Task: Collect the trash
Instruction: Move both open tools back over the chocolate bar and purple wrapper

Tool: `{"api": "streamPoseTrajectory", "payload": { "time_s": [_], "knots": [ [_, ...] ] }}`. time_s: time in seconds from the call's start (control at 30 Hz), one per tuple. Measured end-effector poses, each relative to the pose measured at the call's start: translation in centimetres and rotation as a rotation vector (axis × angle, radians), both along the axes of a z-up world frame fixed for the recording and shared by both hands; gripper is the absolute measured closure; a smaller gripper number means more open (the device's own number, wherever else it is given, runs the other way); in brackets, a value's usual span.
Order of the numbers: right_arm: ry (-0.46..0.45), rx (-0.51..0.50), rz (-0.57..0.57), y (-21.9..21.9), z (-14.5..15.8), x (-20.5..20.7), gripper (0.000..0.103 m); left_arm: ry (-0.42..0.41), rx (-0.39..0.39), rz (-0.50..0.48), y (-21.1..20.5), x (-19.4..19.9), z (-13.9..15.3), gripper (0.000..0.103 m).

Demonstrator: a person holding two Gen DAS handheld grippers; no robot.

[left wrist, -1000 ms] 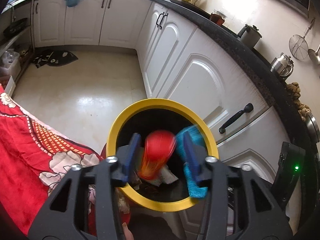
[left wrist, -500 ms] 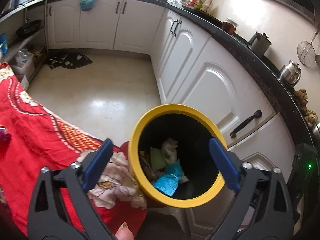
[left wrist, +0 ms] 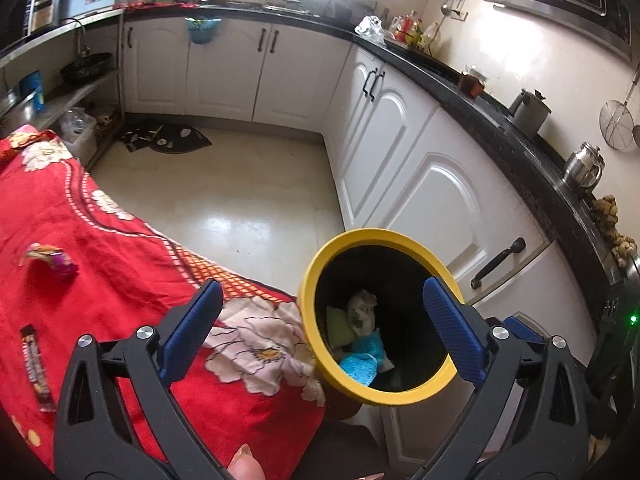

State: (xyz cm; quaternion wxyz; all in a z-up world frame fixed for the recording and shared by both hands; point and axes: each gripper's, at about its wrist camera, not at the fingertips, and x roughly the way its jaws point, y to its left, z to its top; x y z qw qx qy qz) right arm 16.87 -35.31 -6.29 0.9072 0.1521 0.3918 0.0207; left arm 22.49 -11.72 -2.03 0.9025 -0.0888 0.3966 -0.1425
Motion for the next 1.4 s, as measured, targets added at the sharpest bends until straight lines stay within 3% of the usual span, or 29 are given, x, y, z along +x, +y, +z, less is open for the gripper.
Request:
{"api": "streamPoseTrajectory", "payload": {
  "time_s": [0.43,0.53,0.73,0.97,1.4],
  "knots": [
    [-0.098,-0.016,0.119,4.5,3.8,-0.7,0.033,-0.061,-0.001,0.135,6.5,-2.8,1.8,0.011],
    [-0.117,-0.026,0.144,5.6,4.5,-0.6,0.028,-0.068,-0.001,0.164,8.0,-3.4,2.1,0.011],
    [-0.138,-0.043,0.207,8.1,5.1,-0.5,0.027,-0.07,0.004,0.219,10.7,-4.5,2.1,0.011],
    [-0.151,-0.064,0.298,11.9,6.0,0.1,0.027,-0.048,0.014,0.299,14.6,-6.0,1.2,0.011],
    [-0.14,-0.116,0.569,22.2,6.4,3.1,0.027,0.035,-0.001,0.423,21.5,-8.1,-2.2,0.011]
  ]
}}
